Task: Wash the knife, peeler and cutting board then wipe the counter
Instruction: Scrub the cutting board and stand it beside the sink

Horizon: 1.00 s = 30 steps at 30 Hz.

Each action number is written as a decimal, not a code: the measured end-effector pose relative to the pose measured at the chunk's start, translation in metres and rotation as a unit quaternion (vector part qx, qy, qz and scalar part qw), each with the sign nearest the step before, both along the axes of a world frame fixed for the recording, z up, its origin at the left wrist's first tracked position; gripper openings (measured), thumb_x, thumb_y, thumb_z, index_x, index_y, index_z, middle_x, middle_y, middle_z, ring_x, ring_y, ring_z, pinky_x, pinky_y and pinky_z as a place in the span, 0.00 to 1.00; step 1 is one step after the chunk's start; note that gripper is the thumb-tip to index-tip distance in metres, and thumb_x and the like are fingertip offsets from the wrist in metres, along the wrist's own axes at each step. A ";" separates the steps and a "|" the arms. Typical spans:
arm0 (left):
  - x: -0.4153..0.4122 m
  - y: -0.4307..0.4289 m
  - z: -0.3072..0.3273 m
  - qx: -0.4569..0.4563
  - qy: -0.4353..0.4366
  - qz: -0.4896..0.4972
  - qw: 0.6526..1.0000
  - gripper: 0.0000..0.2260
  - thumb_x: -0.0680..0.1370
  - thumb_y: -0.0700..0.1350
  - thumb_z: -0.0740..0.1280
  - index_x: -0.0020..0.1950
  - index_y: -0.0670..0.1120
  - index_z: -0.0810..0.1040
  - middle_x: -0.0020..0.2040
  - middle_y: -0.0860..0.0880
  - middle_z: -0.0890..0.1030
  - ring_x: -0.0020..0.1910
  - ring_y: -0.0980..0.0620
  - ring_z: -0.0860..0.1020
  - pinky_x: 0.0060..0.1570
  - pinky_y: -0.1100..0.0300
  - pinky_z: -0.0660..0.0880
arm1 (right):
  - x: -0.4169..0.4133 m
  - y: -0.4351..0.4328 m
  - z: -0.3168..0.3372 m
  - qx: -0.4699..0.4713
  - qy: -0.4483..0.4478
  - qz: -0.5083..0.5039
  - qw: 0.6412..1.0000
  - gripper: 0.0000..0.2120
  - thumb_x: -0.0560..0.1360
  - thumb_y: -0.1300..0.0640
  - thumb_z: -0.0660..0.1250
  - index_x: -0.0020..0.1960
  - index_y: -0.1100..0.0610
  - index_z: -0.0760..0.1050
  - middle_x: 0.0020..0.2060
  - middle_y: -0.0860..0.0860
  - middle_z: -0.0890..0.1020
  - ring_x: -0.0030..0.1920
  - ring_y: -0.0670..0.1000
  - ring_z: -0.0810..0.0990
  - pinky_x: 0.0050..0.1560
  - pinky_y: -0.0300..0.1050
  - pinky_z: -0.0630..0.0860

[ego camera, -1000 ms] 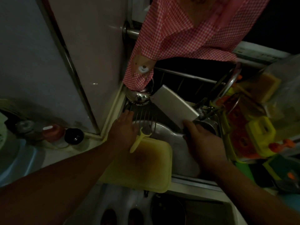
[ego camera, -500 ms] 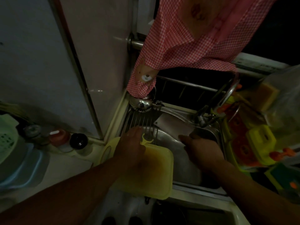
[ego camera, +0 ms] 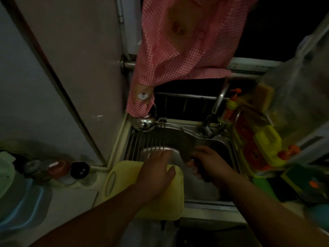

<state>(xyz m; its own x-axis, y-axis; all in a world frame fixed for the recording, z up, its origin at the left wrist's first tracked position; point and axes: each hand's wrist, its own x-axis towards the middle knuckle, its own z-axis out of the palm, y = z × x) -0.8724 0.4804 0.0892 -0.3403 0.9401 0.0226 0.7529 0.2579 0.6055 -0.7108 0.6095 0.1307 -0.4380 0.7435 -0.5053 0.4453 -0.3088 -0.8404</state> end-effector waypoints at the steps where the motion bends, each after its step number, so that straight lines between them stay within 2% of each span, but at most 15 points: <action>1: 0.010 0.000 0.006 0.007 -0.013 -0.016 1.000 0.25 0.80 0.52 0.66 0.76 0.56 0.66 0.72 0.55 0.71 0.69 0.54 0.71 0.69 0.55 0.71 | 0.007 -0.005 0.005 -0.030 0.036 -0.023 0.999 0.14 0.85 0.56 0.60 0.69 0.47 0.69 0.45 0.60 0.87 0.32 0.54 0.82 0.30 0.45 0.76; 4: 0.039 0.006 0.025 0.039 -0.035 -0.077 0.996 0.24 0.81 0.48 0.65 0.77 0.58 0.66 0.71 0.56 0.72 0.67 0.55 0.73 0.64 0.60 0.72 | 0.037 -0.020 0.028 -0.057 0.089 -0.045 0.993 0.12 0.86 0.59 0.57 0.67 0.54 0.70 0.44 0.62 0.86 0.33 0.56 0.83 0.32 0.47 0.78; 6: 0.053 0.009 0.037 0.084 -0.059 -0.091 0.991 0.21 0.83 0.46 0.63 0.75 0.59 0.69 0.68 0.58 0.73 0.64 0.57 0.75 0.60 0.63 0.72 | 0.061 -0.035 0.045 -0.077 0.123 -0.056 0.988 0.12 0.86 0.57 0.57 0.66 0.59 0.72 0.45 0.64 0.85 0.37 0.58 0.83 0.35 0.47 0.79; 9: 0.068 0.009 0.052 0.136 -0.158 -0.077 0.975 0.18 0.84 0.41 0.63 0.70 0.58 0.73 0.63 0.57 0.76 0.58 0.62 0.77 0.54 0.65 0.75 | 0.099 -0.061 0.070 -0.087 0.181 -0.098 0.975 0.12 0.85 0.54 0.58 0.63 0.58 0.75 0.46 0.64 0.83 0.38 0.58 0.83 0.36 0.46 0.78; 12: 0.081 0.009 0.060 0.162 -0.229 -0.076 0.957 0.19 0.81 0.36 0.65 0.66 0.57 0.74 0.59 0.51 0.80 0.54 0.58 0.79 0.50 0.61 0.74 | 0.133 -0.088 0.093 -0.063 0.180 -0.129 0.973 0.15 0.86 0.52 0.56 0.63 0.57 0.76 0.46 0.62 0.83 0.38 0.56 0.83 0.39 0.47 0.78; 15: 0.120 0.005 0.080 0.148 -0.288 -0.107 0.940 0.16 0.81 0.35 0.66 0.61 0.57 0.76 0.56 0.50 0.81 0.52 0.54 0.80 0.47 0.62 0.73 | 0.172 -0.118 0.118 -0.050 0.194 -0.141 0.970 0.16 0.85 0.55 0.52 0.65 0.59 0.74 0.49 0.65 0.83 0.44 0.62 0.85 0.42 0.49 0.81; 17: 0.154 -0.006 0.106 0.127 -0.323 -0.147 0.926 0.16 0.82 0.37 0.67 0.56 0.60 0.77 0.54 0.54 0.82 0.54 0.53 0.81 0.47 0.62 0.73 | 0.199 -0.141 0.135 -0.004 0.181 -0.124 0.976 0.13 0.84 0.60 0.54 0.65 0.57 0.73 0.51 0.66 0.84 0.48 0.63 0.85 0.44 0.51 0.83; 18: 0.171 -0.011 0.123 0.119 -0.343 -0.188 0.913 0.14 0.82 0.38 0.67 0.55 0.59 0.77 0.52 0.56 0.83 0.54 0.55 0.81 0.47 0.65 0.73 | 0.213 -0.152 0.142 0.034 0.157 -0.123 0.979 0.12 0.84 0.62 0.57 0.65 0.57 0.73 0.51 0.65 0.84 0.48 0.63 0.85 0.45 0.52 0.83; 20: 0.204 -0.025 0.161 0.096 -0.388 -0.290 0.870 0.09 0.83 0.44 0.66 0.58 0.58 0.79 0.51 0.59 0.85 0.52 0.63 0.82 0.47 0.70 0.73 | 0.236 -0.172 0.160 0.113 0.085 -0.139 0.980 0.09 0.84 0.61 0.62 0.65 0.57 0.72 0.48 0.65 0.84 0.46 0.62 0.84 0.46 0.54 0.83; 21: 0.220 -0.031 0.178 0.074 -0.408 -0.337 0.845 0.06 0.83 0.50 0.67 0.59 0.57 0.80 0.52 0.59 0.85 0.52 0.63 0.82 0.48 0.68 0.74 | 0.246 -0.180 0.170 0.147 0.046 -0.151 0.976 0.09 0.85 0.59 0.63 0.64 0.58 0.73 0.47 0.64 0.85 0.44 0.61 0.85 0.44 0.53 0.83; 22: 0.234 -0.035 0.193 0.067 -0.411 -0.375 0.828 0.10 0.80 0.57 0.69 0.60 0.56 0.80 0.53 0.58 0.85 0.52 0.63 0.83 0.49 0.64 0.75 | 0.257 -0.188 0.178 0.176 0.016 -0.165 0.970 0.09 0.85 0.58 0.64 0.63 0.59 0.73 0.45 0.65 0.85 0.42 0.61 0.85 0.41 0.51 0.83; 24: 0.258 -0.037 0.217 0.078 -0.368 -0.412 0.830 0.18 0.74 0.65 0.72 0.57 0.55 0.80 0.51 0.57 0.86 0.50 0.61 0.84 0.49 0.58 0.77 | 0.279 -0.204 0.196 0.212 -0.010 -0.187 0.959 0.09 0.85 0.56 0.64 0.62 0.59 0.75 0.45 0.65 0.85 0.40 0.61 0.86 0.40 0.50 0.84; 26: 0.281 -0.035 0.240 0.098 -0.298 -0.446 0.838 0.16 0.74 0.65 0.72 0.52 0.54 0.82 0.47 0.52 0.85 0.48 0.56 0.84 0.48 0.50 0.81 | 0.299 -0.220 0.209 0.231 -0.002 -0.183 0.956 0.09 0.85 0.56 0.64 0.62 0.59 0.76 0.45 0.63 0.86 0.40 0.58 0.86 0.42 0.48 0.84; 28: 0.310 -0.031 0.260 0.141 -0.241 -0.486 0.828 0.13 0.77 0.61 0.70 0.47 0.52 0.82 0.42 0.49 0.83 0.43 0.52 0.83 0.46 0.43 0.81 | 0.317 -0.233 0.219 0.253 0.012 -0.195 0.948 0.09 0.85 0.56 0.64 0.63 0.56 0.76 0.46 0.60 0.86 0.40 0.58 0.87 0.41 0.47 0.84; 30: 0.339 -0.026 0.284 0.206 -0.233 -0.464 0.829 0.12 0.79 0.56 0.70 0.43 0.49 0.81 0.36 0.48 0.81 0.38 0.52 0.82 0.43 0.43 0.80 | 0.341 -0.242 0.226 0.278 0.021 -0.264 0.923 0.11 0.85 0.54 0.64 0.66 0.52 0.74 0.46 0.58 0.86 0.41 0.61 0.87 0.40 0.49 0.84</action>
<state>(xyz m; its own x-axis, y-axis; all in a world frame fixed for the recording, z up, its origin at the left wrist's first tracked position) -0.5339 0.4540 0.3727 0.4634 0.7468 0.4770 0.1705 -0.6034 0.7790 -0.3702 0.3673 0.3568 0.0494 0.9984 0.0281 0.3199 0.0108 -0.9474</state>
